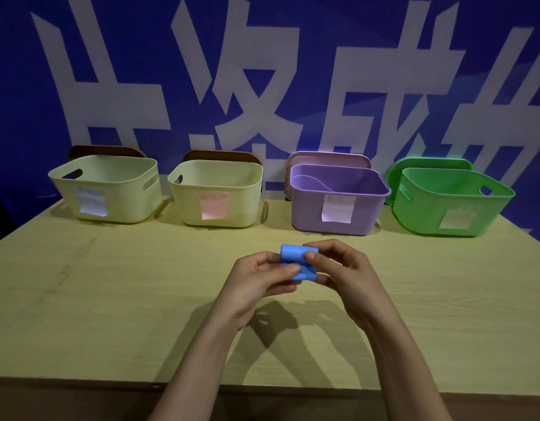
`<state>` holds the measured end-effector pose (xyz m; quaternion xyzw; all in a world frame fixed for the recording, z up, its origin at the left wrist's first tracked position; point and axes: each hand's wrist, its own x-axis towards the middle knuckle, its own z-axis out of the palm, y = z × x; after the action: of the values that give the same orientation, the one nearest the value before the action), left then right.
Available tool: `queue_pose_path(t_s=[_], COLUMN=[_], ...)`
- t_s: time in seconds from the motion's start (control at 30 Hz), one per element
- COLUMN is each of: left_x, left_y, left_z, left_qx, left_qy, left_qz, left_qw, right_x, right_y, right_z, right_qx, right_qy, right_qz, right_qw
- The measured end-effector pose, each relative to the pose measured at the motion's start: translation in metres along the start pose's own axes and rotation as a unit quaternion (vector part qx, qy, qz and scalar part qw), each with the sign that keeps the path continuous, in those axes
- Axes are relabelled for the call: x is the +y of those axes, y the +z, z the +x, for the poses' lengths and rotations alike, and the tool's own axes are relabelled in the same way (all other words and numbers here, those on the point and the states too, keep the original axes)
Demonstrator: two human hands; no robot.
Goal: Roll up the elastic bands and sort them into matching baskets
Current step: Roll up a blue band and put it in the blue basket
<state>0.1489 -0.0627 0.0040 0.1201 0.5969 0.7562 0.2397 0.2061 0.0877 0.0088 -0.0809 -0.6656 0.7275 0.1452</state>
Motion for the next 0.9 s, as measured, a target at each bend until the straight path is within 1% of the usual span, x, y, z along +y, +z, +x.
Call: queue_pose_path(t_s=[0.07, 0.23, 0.4, 0.53, 0.57, 0.73, 0.83, 0.9], left_x=[0.0, 0.001, 0.004, 0.008, 0.009, 0.01, 0.01, 0.012], left_y=[-0.001, -0.005, -0.008, -0.01, -0.009, -0.007, -0.007, -0.008], left_z=[0.0, 0.001, 0.001, -0.002, -0.003, -0.003, -0.004, -0.005], left_qx=[-0.002, 0.0, 0.006, -0.006, -0.008, 0.023, 0.032, 0.028], left_qy=[0.001, 0.012, 0.022, 0.031, 0.032, 0.041, 0.067, 0.082], left_qz=[-0.001, -0.003, 0.003, 0.047, 0.045, -0.02, -0.086, -0.118], left_qw=[1.0, 1.0, 1.0, 0.998, 0.998, 0.999, 0.993, 0.989], right_x=[0.0, -0.002, -0.008, -0.009, -0.009, -0.011, -0.013, -0.011], right_y=[-0.001, -0.004, -0.003, -0.003, -0.002, 0.004, 0.01, 0.016], right_z=[-0.001, -0.003, -0.002, -0.001, -0.001, -0.002, -0.001, 0.001], right_qx=[-0.003, -0.036, -0.041, -0.043, -0.043, -0.048, -0.064, -0.039], right_qy=[-0.002, -0.008, -0.022, -0.034, -0.039, -0.072, -0.072, -0.052], right_qz=[0.005, -0.029, -0.054, -0.067, -0.072, -0.106, -0.057, -0.021], right_qw=[1.0, 0.999, 0.997, 0.996, 0.996, 0.991, 0.994, 0.998])
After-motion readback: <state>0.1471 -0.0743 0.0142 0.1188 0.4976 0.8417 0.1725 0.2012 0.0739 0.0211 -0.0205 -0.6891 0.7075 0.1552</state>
